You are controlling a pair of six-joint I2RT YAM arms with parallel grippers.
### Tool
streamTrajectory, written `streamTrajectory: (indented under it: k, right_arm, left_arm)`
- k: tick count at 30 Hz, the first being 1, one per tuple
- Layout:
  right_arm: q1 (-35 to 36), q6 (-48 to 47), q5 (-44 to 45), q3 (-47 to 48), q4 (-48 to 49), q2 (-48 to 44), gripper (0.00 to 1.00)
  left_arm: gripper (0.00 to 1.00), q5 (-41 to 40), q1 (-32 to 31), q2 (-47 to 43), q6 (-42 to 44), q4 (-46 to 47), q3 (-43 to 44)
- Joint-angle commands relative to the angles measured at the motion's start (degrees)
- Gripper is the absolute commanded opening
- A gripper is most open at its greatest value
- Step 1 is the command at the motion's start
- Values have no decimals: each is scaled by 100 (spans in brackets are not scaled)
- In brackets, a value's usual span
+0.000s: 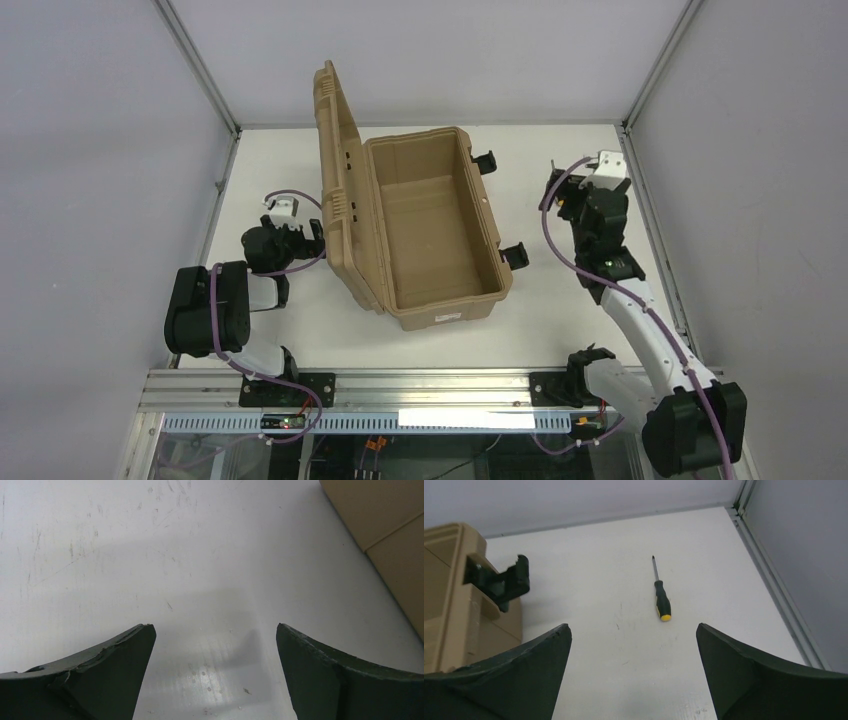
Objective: Put the screwdriver in the bin
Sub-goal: Pick up the screwdriver from the center of the board.
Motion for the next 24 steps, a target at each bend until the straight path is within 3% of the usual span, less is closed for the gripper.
streamTrajectory:
  k: [1,9,24]
  right_arm:
    - [27,107,-17,1194,-1486,-115,99]
    - [22,175,-125,3259,-3066,282,99]
    - [23,-258,-15,6239,-4566,1440,99]
  left_arm:
    - [99,118,9,-58,35,230,-37]
    - [99,114,10,-58,35,230,-31]
    - [99,114,10,-58,35,230,-42]
